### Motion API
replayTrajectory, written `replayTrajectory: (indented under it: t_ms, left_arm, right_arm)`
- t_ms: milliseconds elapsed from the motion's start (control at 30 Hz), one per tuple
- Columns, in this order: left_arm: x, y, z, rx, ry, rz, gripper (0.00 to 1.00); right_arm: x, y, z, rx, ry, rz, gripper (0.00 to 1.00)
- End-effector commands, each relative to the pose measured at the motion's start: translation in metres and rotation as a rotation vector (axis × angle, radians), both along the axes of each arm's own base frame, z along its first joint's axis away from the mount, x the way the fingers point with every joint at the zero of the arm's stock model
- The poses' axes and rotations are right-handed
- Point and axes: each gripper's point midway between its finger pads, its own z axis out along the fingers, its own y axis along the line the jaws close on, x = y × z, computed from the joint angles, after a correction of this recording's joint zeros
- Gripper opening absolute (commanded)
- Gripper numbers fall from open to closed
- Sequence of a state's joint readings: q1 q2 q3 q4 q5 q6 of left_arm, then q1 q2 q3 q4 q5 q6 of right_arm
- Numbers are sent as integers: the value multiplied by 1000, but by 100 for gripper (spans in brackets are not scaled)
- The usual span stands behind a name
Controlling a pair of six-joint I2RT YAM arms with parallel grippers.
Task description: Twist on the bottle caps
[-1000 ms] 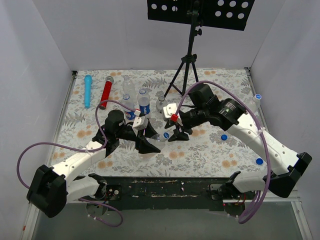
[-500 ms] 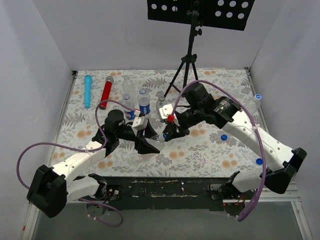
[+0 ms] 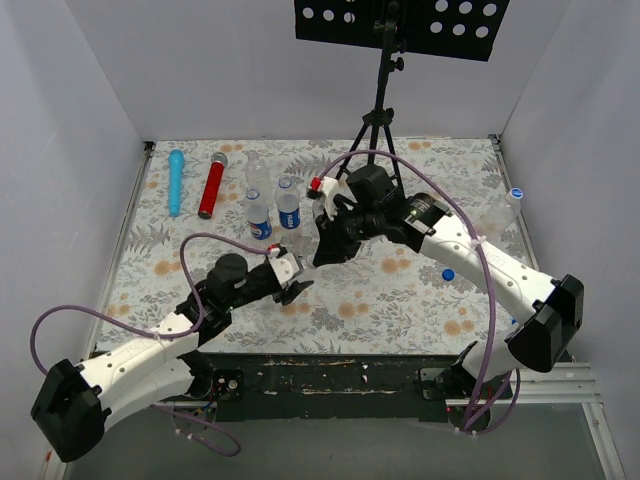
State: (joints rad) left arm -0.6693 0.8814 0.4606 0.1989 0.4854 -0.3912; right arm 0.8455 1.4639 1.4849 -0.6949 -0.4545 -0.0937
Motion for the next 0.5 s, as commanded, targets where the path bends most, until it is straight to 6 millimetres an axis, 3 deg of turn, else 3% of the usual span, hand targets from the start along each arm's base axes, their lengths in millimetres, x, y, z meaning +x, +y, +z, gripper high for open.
replayTrajectory:
  t_ms: [0,167,300,467]
  left_arm:
    - [39,31,54,16,-409,399,0]
    - [38,41,54,100,-553,524,0]
    - [30,24,42,100,-455,430,0]
    - [8,-6,31,47,-263,159,1]
  right_arm:
    - [-2,21,-33,20,326,-303,1]
    - [3,26,-28,84,346,-363,1]
    - [8,18,4,143,247,-342,4]
    - [4,1,49,194,46,-218,48]
